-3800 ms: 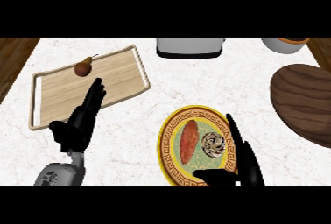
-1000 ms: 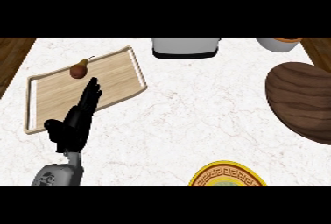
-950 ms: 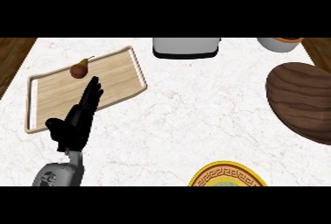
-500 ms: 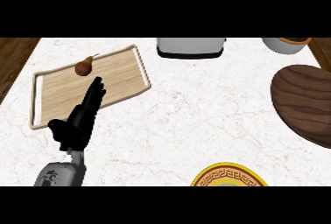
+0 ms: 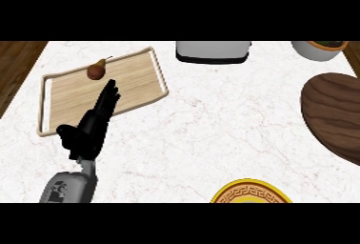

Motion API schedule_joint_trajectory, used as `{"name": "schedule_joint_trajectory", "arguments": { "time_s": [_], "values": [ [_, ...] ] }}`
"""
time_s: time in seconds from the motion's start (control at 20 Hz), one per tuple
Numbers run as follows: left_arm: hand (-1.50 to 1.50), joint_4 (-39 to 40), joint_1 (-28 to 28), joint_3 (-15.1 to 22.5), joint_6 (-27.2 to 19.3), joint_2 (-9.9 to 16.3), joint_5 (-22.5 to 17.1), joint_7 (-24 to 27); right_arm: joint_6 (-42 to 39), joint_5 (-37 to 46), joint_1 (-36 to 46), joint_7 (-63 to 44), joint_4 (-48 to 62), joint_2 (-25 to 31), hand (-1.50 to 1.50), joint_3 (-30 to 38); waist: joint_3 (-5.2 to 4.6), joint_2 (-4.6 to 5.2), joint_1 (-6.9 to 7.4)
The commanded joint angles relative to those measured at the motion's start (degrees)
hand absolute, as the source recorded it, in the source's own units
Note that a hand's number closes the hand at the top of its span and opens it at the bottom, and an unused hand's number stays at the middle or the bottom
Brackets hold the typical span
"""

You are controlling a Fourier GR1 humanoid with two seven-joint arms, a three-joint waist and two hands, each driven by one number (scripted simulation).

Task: Pick the cupcake from the plate and place it in the bowl

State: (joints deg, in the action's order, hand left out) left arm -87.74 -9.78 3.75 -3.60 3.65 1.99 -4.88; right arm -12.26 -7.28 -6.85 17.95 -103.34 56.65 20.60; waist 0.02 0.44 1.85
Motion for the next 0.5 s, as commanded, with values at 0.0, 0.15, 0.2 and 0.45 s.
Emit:
{"name": "schedule_joint_trajectory", "arguments": {
  "time_s": [0.0, 0.15, 0.2, 0.45],
  "values": [
    [0.0, -0.5, -1.8, -0.3, 0.8, 0.7, -0.2, -1.9, 4.2, 9.1, 10.6, 0.4, 10.6, -0.9, 1.5, -8.6, 0.02, 0.11, 0.62],
    [0.0, 1.7, -1.6, 1.5, -2.5, -2.7, 2.3, 0.2, 5.1, 13.0, 17.2, 3.1, 19.6, -4.3, 1.5, -12.5, 0.02, 0.05, 0.08],
    [0.0, 1.4, -0.4, 1.6, -1.3, -1.5, 2.4, 0.6, 6.1, 15.5, 17.9, 6.0, 23.7, -5.8, 1.5, -13.6, 0.04, 0.05, 0.14],
    [0.0, 1.5, -0.2, 0.6, -1.1, -1.8, 1.3, 1.8, 8.8, 22.0, 25.8, 17.5, 43.9, -8.5, 1.5, -14.7, 0.08, 0.13, 0.17]
  ]
}}
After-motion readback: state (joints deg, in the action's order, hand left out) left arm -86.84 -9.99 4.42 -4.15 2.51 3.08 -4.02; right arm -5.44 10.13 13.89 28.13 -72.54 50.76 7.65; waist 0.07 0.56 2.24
